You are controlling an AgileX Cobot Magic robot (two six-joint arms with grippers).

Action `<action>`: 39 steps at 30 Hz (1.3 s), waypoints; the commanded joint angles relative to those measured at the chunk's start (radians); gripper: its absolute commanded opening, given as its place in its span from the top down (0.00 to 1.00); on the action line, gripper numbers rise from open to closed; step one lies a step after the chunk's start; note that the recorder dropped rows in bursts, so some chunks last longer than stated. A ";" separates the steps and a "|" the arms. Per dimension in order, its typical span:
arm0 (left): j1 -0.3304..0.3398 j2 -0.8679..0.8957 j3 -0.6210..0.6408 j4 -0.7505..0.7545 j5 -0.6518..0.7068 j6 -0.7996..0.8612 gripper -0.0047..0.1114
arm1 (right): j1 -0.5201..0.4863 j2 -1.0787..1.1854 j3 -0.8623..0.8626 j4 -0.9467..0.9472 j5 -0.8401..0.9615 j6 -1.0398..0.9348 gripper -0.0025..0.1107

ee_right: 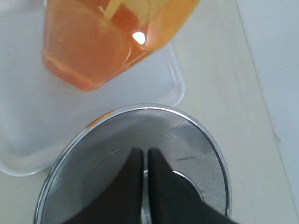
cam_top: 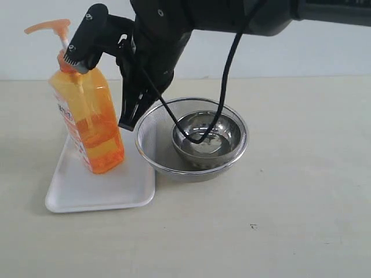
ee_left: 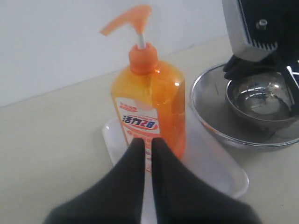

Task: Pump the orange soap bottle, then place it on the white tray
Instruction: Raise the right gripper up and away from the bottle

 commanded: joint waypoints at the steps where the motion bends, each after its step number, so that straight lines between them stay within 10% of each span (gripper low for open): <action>1: 0.005 0.101 0.040 0.022 -0.175 -0.032 0.92 | -0.011 0.029 -0.005 -0.020 -0.034 0.013 0.98; 20: 0.402 0.210 0.227 0.085 -0.696 -0.165 0.92 | -0.203 0.049 -0.005 0.414 -0.250 -0.162 0.98; 25: 0.453 0.287 0.254 0.085 -0.839 -0.149 0.92 | -0.225 0.051 -0.005 0.765 -0.246 -0.462 0.98; 39: 0.515 0.642 0.275 0.016 -1.226 -0.044 0.92 | -0.231 0.088 -0.005 0.950 -0.177 -0.668 0.98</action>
